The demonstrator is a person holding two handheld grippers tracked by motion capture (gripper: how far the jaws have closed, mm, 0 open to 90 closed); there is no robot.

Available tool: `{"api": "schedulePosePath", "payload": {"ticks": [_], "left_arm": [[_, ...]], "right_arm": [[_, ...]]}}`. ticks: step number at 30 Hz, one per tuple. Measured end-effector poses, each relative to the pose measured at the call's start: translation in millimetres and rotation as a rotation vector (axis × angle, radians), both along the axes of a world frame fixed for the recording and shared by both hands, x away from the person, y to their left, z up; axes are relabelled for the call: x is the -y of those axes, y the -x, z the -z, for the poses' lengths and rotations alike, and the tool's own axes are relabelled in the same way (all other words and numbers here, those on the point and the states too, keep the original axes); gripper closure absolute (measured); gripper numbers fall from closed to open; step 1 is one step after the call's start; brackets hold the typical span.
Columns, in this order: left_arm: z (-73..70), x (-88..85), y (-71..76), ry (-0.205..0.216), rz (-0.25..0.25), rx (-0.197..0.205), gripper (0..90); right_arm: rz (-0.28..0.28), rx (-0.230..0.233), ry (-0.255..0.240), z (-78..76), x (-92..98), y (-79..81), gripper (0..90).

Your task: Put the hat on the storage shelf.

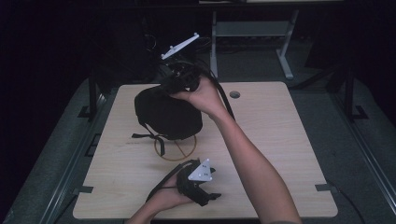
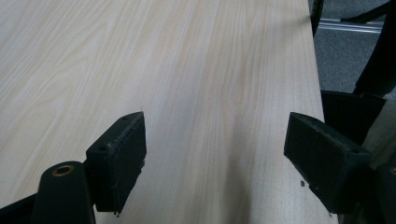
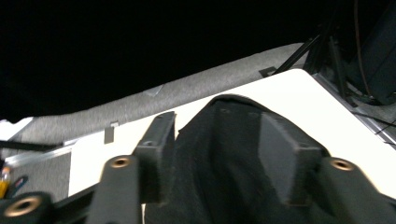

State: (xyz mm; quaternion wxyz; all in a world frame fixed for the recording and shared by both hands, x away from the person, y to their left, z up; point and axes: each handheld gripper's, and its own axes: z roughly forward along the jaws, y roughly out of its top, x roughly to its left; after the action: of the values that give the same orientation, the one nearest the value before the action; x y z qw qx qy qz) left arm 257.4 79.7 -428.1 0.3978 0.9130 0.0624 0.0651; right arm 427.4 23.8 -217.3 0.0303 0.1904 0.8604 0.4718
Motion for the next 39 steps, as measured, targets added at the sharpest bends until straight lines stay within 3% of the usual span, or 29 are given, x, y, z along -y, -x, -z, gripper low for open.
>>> {"api": "schedulePosePath", "payload": {"ticks": [1, 4, 11, 21, 39], "left_arm": [[-0.3, -0.4, -0.1, 0.013, -0.005, -0.005, 20.6], [-0.7, -0.6, -0.7, 0.028, -0.003, -0.022, 20.6], [0.9, -2.7, -1.8, 0.024, -0.018, -0.031, 20.5], [2.6, -1.3, -1.8, 0.028, -0.024, -0.041, 20.0], [4.8, -2.9, -4.8, 0.029, -0.033, -0.048, 19.6]], "right_arm": [[0.010, -0.006, -0.026, -0.1, 9.0, 0.8, 42.7], [0.020, -0.003, -0.036, 0.3, 17.8, 2.6, 40.0], [0.065, 0.002, -0.075, 3.1, 60.8, 11.2, 31.4], [0.123, 0.002, -0.112, 12.7, 109.1, 20.0, 28.6], [0.185, 0.000, -0.102, 24.5, 158.7, 34.8, 26.1]]}}
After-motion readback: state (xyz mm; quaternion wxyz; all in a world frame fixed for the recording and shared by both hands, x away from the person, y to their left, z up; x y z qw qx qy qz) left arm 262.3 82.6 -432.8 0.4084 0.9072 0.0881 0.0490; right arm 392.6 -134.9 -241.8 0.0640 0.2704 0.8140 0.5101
